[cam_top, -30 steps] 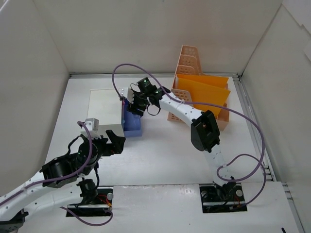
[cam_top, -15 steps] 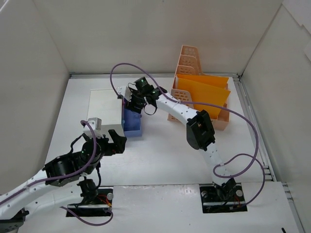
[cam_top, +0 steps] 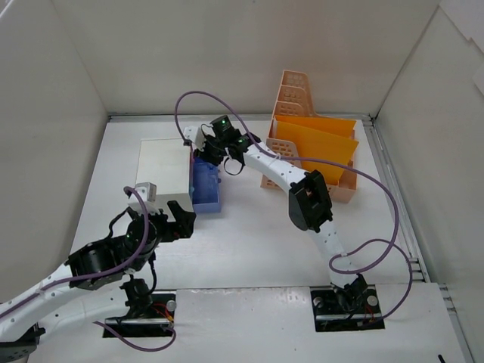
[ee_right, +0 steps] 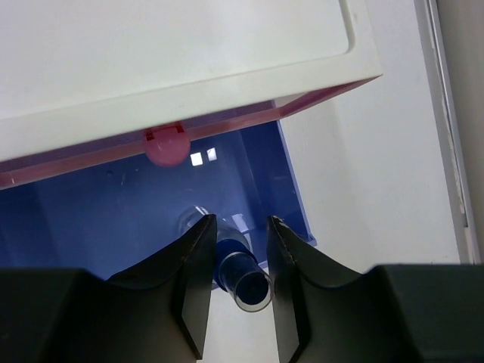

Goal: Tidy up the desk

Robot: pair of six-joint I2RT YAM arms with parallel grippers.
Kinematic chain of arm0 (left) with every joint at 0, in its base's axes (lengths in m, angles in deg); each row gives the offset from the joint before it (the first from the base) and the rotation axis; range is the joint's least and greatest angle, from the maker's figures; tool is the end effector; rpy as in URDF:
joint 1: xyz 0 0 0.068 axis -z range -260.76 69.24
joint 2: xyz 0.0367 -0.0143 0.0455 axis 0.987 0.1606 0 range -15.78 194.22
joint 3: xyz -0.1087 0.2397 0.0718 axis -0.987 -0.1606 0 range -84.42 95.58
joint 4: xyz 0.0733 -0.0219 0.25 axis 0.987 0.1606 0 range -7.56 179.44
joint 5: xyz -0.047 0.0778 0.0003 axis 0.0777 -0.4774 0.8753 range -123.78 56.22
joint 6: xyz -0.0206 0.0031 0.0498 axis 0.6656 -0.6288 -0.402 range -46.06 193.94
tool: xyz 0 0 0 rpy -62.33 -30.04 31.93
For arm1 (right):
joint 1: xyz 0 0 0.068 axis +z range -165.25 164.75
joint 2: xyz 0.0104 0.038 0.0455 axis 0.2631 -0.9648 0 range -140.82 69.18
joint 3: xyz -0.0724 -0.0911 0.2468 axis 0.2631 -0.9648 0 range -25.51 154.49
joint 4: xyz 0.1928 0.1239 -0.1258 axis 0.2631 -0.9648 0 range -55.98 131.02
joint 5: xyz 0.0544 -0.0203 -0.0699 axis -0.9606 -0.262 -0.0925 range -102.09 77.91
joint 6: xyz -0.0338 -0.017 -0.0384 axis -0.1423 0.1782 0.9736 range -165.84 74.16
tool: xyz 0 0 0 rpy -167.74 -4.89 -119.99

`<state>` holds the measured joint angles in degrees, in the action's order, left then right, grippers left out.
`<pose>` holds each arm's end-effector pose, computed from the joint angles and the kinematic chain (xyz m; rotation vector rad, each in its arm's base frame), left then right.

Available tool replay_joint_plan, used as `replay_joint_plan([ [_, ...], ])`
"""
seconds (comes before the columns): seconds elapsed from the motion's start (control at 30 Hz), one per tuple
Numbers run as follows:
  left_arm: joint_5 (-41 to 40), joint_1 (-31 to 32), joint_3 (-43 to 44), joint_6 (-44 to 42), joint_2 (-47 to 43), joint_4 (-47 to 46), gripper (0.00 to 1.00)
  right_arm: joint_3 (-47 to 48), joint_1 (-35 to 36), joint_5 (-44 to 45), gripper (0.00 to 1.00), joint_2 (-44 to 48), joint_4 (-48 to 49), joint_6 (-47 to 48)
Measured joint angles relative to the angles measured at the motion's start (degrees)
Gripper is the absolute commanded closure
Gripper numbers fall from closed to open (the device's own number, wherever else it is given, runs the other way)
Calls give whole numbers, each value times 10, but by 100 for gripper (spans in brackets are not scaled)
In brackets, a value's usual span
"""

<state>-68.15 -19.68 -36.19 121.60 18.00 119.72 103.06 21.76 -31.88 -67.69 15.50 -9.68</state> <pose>0.0748 -0.0937 0.3394 -0.1671 1.9509 -0.6896 0.4344 0.3426 0.2581 -1.4334 1.5971 0.3812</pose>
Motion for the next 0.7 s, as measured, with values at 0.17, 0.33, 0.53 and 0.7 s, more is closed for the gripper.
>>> replay_joint_plan([
  [0.17,-1,0,0,1,0,-1,15,-27,-5,-25,73,2,14,-4],
  [0.33,-2,0,0,1,10,-2,15,-72,-5,-49,84,26,27,2],
  [0.53,-1,0,0,1,12,-3,15,-139,9,-40,89,70,31,53],
  [0.7,-1,0,0,1,12,-5,15,-185,33,7,90,93,60,94],
])
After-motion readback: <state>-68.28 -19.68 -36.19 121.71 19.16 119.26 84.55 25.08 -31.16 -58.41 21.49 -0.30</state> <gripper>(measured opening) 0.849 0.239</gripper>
